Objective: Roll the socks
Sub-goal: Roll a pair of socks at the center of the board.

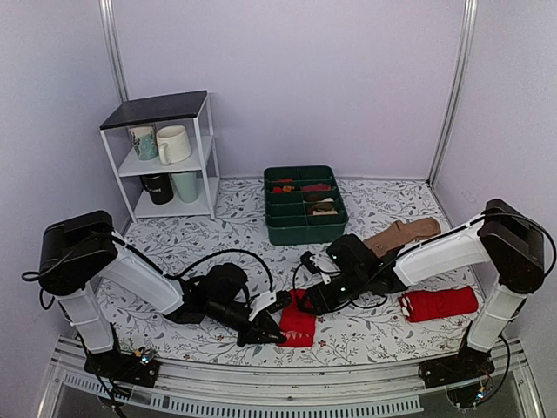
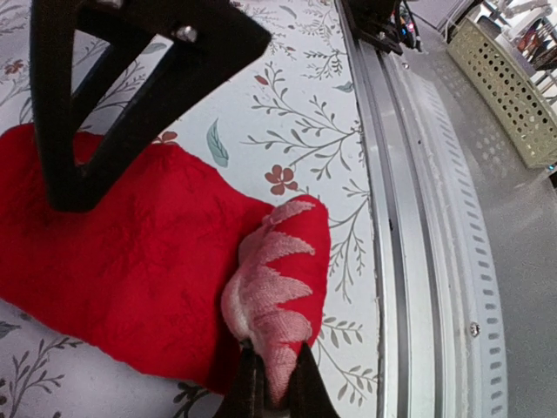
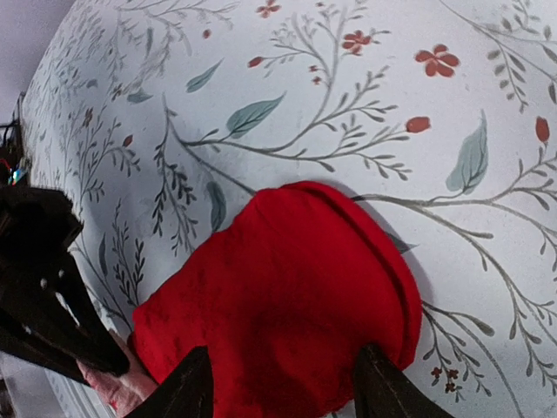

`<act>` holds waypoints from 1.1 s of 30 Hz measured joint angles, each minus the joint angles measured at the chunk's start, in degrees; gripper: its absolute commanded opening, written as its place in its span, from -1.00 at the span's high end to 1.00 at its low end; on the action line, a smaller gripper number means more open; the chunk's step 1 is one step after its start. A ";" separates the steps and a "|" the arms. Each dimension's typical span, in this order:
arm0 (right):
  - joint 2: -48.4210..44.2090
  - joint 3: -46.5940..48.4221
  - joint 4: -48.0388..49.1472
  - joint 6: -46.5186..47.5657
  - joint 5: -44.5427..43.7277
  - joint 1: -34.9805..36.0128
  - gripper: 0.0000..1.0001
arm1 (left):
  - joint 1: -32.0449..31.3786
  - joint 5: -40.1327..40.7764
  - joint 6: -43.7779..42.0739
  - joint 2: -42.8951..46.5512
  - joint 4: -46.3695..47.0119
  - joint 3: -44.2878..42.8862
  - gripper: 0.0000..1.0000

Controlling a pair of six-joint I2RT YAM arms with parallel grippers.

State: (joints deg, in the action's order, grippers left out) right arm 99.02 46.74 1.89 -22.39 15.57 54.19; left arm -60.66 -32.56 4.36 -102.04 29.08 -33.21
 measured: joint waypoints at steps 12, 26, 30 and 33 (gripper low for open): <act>10.67 10.36 0.74 2.80 2.32 -0.70 0.69 | 0.13 6.95 3.58 3.78 -5.22 0.37 1.00; 11.74 9.40 7.54 6.67 -0.09 -4.55 0.27 | 1.51 14.78 8.61 7.21 -10.93 0.57 1.00; 5.35 1.27 11.96 8.98 3.37 -4.85 0.13 | 1.88 13.62 8.83 5.62 -10.34 -0.48 1.00; -2.23 -4.76 15.54 11.17 7.82 -4.66 0.06 | 2.25 12.46 8.76 4.52 -10.29 -1.31 1.00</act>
State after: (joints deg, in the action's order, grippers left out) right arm 96.79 41.98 17.43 -11.22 23.40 49.54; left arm -58.41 -20.10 13.13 -97.51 18.79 -34.52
